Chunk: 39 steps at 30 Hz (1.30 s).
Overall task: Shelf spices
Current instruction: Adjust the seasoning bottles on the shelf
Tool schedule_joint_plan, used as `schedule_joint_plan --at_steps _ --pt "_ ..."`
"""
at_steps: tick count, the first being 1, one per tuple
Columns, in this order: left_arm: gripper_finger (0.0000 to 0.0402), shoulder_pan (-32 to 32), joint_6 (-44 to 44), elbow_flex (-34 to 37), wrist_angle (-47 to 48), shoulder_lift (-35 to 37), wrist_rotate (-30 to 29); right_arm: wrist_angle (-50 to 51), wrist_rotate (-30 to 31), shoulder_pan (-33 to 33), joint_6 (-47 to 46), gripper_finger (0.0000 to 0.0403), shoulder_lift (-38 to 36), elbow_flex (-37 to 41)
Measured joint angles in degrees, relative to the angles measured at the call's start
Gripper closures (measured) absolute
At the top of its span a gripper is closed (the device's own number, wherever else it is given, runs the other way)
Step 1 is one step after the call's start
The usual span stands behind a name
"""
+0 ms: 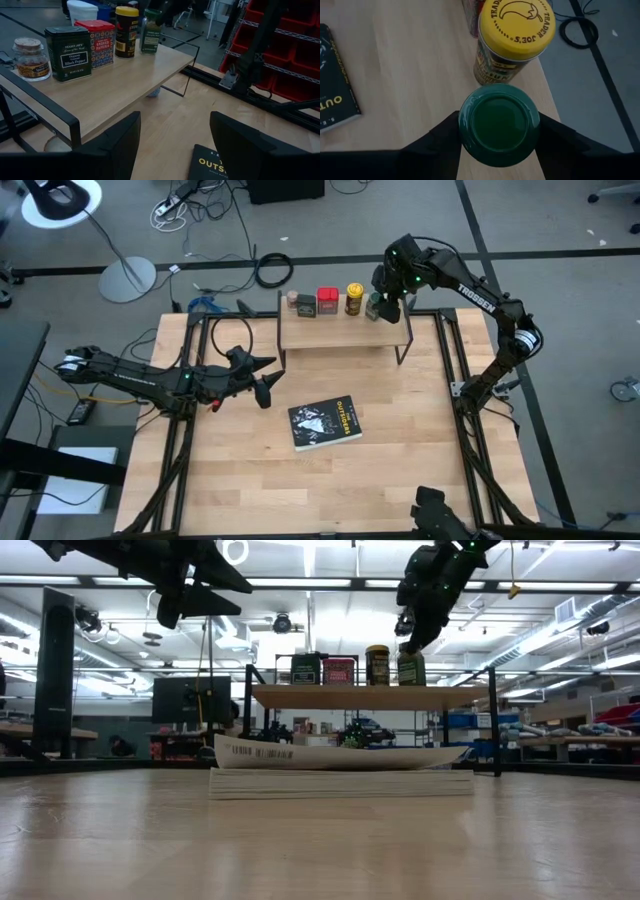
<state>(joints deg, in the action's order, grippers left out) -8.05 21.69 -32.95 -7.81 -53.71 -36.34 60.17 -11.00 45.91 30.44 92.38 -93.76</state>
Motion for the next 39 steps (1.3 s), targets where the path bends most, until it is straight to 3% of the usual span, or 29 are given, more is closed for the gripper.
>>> schedule_joint_plan --at_steps 18,30,39 --pt "0.0159 0.0 0.22 0.0 0.0 0.0 0.0 -3.16 4.81 -0.81 -1.19 0.0124 0.5 0.48" --pt "0.0159 0.0 0.17 0.02 0.0 0.0 0.0 -5.24 4.76 -0.94 -1.69 0.0121 -2.34 0.35" --pt "0.0159 0.01 0.13 0.02 -0.02 0.0 0.0 -7.94 6.7 -1.42 -3.08 0.0122 -9.66 0.31"
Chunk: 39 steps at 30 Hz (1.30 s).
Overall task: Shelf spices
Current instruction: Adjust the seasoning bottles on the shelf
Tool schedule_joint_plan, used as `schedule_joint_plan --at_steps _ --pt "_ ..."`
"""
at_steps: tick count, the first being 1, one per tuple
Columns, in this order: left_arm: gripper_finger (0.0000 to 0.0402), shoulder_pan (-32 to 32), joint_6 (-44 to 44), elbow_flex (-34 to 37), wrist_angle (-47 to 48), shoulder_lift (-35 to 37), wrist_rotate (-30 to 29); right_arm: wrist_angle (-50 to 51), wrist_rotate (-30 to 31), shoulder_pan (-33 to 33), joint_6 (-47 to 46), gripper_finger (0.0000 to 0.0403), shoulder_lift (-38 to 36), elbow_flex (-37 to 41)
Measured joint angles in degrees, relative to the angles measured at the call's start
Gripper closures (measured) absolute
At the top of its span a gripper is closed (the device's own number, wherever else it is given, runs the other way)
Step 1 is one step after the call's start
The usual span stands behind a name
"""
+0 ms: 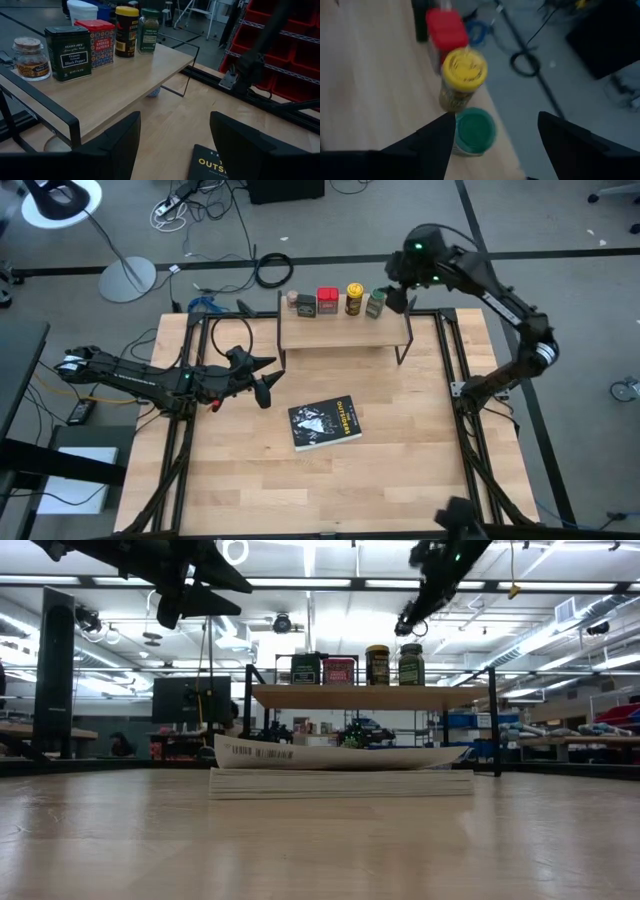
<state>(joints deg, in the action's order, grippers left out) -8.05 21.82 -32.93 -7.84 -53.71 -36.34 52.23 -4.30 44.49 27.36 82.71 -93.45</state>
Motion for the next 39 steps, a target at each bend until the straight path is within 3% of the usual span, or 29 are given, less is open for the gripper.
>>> schedule_joint_plan --at_steps 6,10,15,18,19,26,32,39 --pt "0.0159 -0.01 -0.2 0.0 0.0 0.0 0.0 -0.93 0.19 -2.37 -10.89 0.0131 -7.79 -0.11" --pt "0.0159 0.0 -0.2 0.0 0.0 0.0 0.0 -0.59 0.23 -5.81 -17.11 0.0168 -12.74 3.84" --pt "0.0159 0.0 -0.2 0.0 0.0 0.0 0.0 -3.71 5.7 -9.97 -22.03 0.0283 -17.82 17.23" --pt "0.0159 0.0 -0.17 0.0 -0.01 0.0 0.02 -12.18 8.74 -11.93 -22.76 0.0373 -20.44 27.67" --pt "0.0159 0.02 -0.17 0.0 0.0 0.0 0.05 -16.33 9.1 -12.38 -22.61 0.0387 -21.02 30.83" --pt "0.0159 0.02 0.72 0.0 -0.02 0.0 0.17 -41.58 10.72 -13.01 -26.26 0.04 -20.31 45.8" --pt "0.0159 0.02 0.2 0.0 0.0 0.0 0.2 -49.76 14.73 -13.0 -28.15 0.0401 -17.32 50.99" --pt "0.0159 0.02 -0.01 0.0 -0.01 0.0 0.18 -53.39 16.82 -12.74 -27.99 0.0402 -14.58 51.36"
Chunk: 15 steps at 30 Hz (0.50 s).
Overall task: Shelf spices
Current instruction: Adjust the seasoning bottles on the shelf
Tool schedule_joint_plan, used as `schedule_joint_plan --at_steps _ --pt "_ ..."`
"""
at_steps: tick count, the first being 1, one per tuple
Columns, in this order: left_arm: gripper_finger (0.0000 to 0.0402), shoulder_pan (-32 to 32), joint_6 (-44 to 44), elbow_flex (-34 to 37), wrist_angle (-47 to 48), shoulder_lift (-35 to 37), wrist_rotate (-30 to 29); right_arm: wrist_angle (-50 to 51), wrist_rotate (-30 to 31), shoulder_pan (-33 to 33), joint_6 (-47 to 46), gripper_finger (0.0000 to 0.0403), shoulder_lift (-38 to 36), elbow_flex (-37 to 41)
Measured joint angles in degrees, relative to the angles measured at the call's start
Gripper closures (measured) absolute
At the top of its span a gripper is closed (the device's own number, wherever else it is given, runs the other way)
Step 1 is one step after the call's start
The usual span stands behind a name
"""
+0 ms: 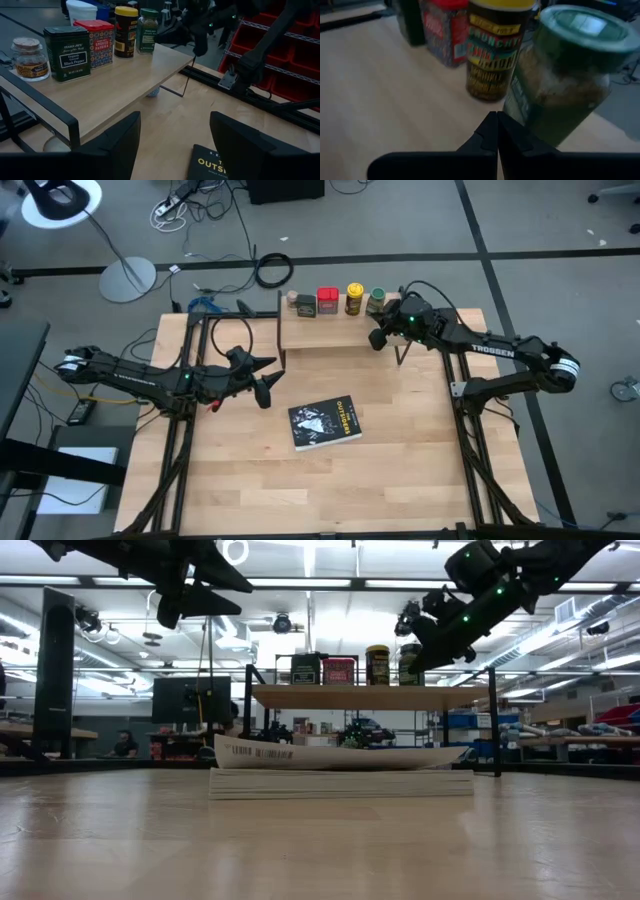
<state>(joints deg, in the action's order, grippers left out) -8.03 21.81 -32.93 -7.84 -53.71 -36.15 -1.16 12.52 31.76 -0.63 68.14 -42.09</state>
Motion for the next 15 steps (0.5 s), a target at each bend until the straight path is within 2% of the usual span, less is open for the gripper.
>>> schedule_joint_plan --at_steps 15 --pt "0.0159 -0.02 -0.16 0.0 0.07 0.0 -0.01 1.01 0.82 2.63 0.34 0.0403 0.2 0.0"
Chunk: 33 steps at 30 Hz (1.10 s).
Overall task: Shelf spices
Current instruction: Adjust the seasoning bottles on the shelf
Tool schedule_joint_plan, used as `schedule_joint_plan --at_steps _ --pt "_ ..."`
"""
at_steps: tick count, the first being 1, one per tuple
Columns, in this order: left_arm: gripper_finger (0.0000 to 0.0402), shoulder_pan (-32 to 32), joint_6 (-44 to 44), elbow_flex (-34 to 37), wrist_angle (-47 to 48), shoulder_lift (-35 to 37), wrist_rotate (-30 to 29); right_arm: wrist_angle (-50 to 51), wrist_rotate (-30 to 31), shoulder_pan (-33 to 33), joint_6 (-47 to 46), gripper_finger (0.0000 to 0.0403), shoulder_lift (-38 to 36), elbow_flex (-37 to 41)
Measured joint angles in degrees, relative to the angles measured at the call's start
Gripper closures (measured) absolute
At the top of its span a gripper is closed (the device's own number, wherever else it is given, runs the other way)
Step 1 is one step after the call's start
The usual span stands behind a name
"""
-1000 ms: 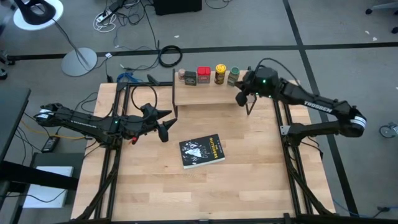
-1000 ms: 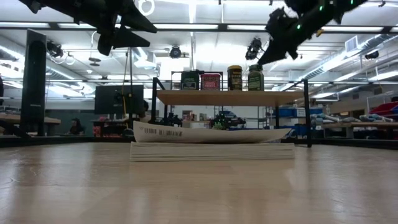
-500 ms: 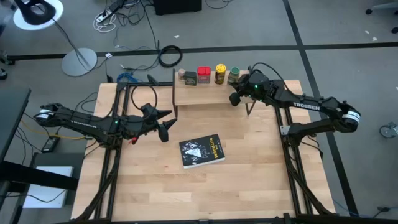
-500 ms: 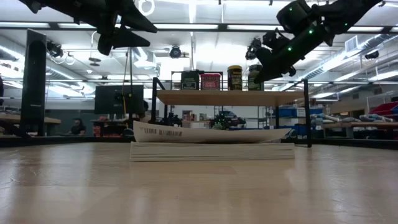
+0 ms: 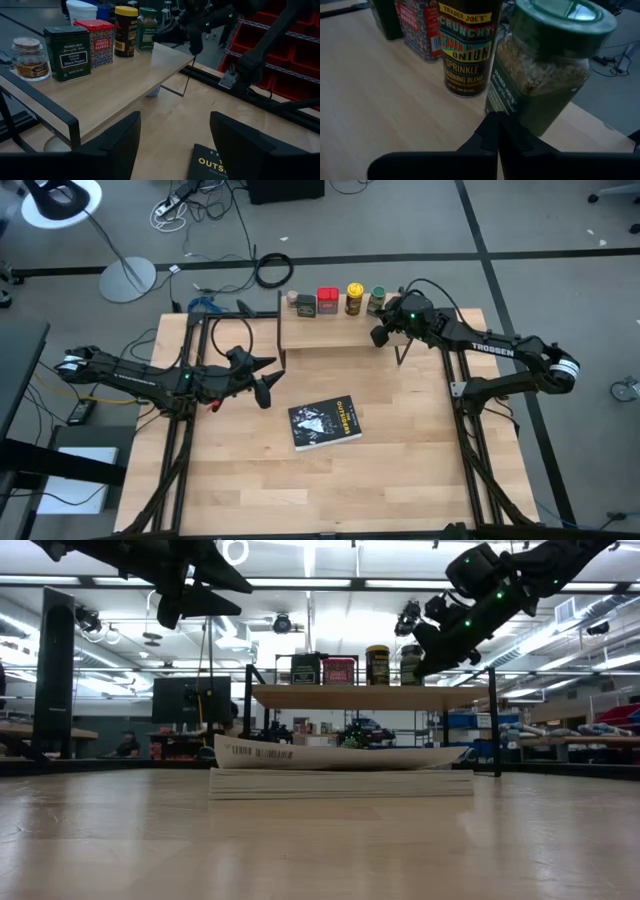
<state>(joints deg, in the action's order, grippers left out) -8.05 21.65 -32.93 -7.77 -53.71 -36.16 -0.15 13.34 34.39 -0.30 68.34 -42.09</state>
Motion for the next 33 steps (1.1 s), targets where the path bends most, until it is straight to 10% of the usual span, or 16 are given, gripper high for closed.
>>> schedule_joint_plan --at_steps 33 --pt "0.0159 0.01 0.04 0.0 0.01 0.0 0.02 1.09 -1.08 1.39 0.95 0.0403 -0.02 0.0"
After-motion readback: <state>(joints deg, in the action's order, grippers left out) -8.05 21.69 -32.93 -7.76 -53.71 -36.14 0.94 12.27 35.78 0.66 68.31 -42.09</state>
